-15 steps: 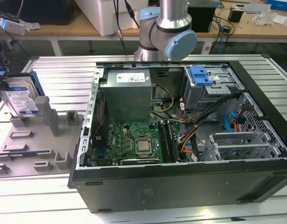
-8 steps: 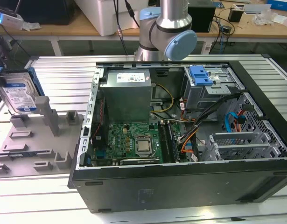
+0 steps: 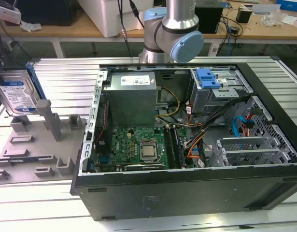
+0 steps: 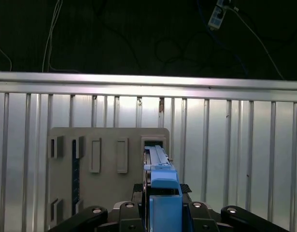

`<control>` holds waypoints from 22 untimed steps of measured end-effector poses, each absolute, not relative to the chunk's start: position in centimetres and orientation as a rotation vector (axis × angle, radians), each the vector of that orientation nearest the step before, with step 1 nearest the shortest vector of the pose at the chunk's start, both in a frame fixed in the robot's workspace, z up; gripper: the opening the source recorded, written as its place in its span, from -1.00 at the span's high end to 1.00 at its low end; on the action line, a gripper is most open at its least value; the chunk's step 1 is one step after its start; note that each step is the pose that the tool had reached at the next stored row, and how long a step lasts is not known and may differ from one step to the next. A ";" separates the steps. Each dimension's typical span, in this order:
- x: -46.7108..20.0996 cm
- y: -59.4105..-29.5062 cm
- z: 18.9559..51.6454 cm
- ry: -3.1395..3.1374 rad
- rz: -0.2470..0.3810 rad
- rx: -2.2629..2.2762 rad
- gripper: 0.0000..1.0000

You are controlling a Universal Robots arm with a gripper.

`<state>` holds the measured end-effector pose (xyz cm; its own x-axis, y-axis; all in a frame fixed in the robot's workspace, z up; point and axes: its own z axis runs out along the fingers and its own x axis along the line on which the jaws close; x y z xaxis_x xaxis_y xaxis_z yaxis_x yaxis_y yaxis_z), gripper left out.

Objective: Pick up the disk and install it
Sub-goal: 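Pick up the disk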

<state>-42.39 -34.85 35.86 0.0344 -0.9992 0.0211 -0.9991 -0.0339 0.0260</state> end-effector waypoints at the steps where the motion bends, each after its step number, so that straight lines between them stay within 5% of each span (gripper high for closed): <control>1: -42.4 -34.8 36.0 -2.160 -0.004 2.235 0.26; 22: -42.4 -34.8 41.1 -2.158 0.001 2.232 0.26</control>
<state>-42.39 -34.85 41.08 0.0343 -0.9991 0.0258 -0.9991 -0.0336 0.0262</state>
